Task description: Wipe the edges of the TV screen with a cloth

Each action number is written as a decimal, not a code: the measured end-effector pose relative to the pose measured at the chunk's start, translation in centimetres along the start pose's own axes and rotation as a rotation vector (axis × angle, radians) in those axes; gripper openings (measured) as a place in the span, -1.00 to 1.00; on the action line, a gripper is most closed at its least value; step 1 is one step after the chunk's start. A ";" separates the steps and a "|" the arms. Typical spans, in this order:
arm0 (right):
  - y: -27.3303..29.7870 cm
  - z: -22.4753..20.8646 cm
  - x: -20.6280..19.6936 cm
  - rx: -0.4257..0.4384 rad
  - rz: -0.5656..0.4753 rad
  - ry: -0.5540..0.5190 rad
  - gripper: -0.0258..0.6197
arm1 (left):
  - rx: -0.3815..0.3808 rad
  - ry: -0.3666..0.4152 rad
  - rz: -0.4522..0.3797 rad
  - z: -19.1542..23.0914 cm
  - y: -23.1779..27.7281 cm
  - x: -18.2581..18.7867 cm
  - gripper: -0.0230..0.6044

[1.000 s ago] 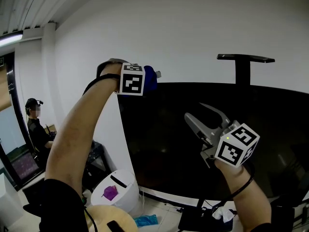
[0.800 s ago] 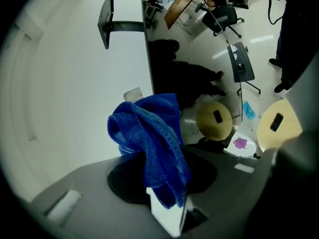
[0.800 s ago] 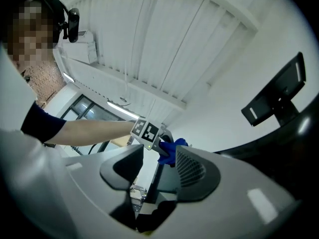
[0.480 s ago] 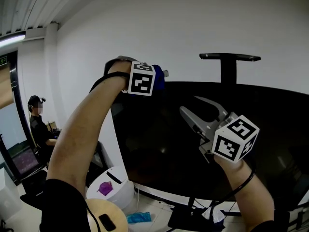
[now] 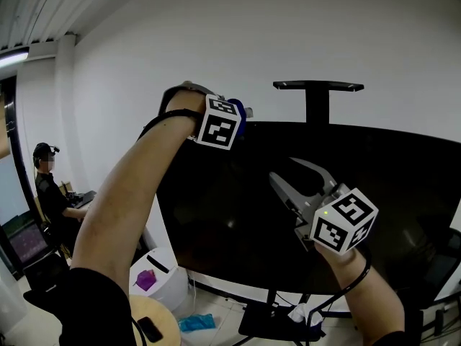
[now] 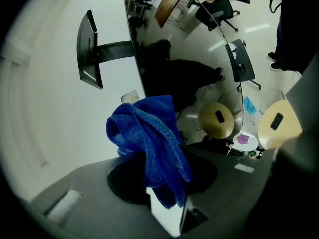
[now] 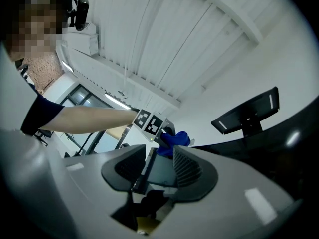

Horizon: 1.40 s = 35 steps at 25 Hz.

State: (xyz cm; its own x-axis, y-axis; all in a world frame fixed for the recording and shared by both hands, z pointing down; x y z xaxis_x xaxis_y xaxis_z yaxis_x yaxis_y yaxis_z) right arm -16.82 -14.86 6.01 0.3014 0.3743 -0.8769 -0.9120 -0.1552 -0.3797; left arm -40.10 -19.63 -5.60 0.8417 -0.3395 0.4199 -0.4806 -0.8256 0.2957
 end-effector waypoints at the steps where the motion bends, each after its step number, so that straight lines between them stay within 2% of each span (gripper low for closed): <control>1: -0.3 0.0 0.0 -0.011 -0.001 0.001 -0.36 | 0.006 0.001 -0.016 0.2 -0.2 0.3 -0.56; 3: -1.2 0.2 0.0 -0.037 -0.008 0.010 -0.37 | 0.018 0.000 -0.055 0.4 -0.6 0.9 -0.56; 9: -4.7 0.0 0.4 -0.108 -0.027 -0.010 -0.38 | 0.030 0.005 -0.080 1.4 -1.3 2.7 -0.56; 11: -5.8 -0.3 0.5 -0.112 -0.029 -0.018 -0.38 | 0.022 0.020 -0.088 1.9 -1.5 3.9 -0.56; 13: -6.9 -0.9 0.8 -0.104 -0.030 -0.022 -0.38 | 0.000 0.037 -0.060 2.4 -1.5 5.0 -0.56; 16: -8.7 -2.4 1.4 -0.097 -0.034 -0.019 -0.38 | -0.019 0.020 -0.068 3.7 -2.4 6.8 -0.56; 24: -15.4 -7.0 3.1 -0.088 -0.034 0.004 -0.40 | -0.046 0.024 -0.057 6.7 -5.0 14.2 -0.56; 35: -26.0 -12.0 7.3 -0.117 -0.049 -0.017 -0.40 | -0.055 0.072 -0.049 11.3 -9.1 25.9 -0.56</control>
State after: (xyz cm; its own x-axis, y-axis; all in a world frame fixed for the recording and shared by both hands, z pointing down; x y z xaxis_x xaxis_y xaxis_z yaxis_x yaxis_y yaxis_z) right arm 12.41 -19.06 5.96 0.3388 0.3990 -0.8520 -0.8576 -0.2414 -0.4541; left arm -11.14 -25.95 -7.08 0.8457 -0.2640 0.4638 -0.4533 -0.8141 0.3630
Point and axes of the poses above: the fingertips, and each gripper's own axes: y forward along the fingers, z to its left, x out of its top, the point moved 10 cm from there along -y, backward along the fingers, and after that the axes turned 2 degrees about y, right-handed, at the moved point
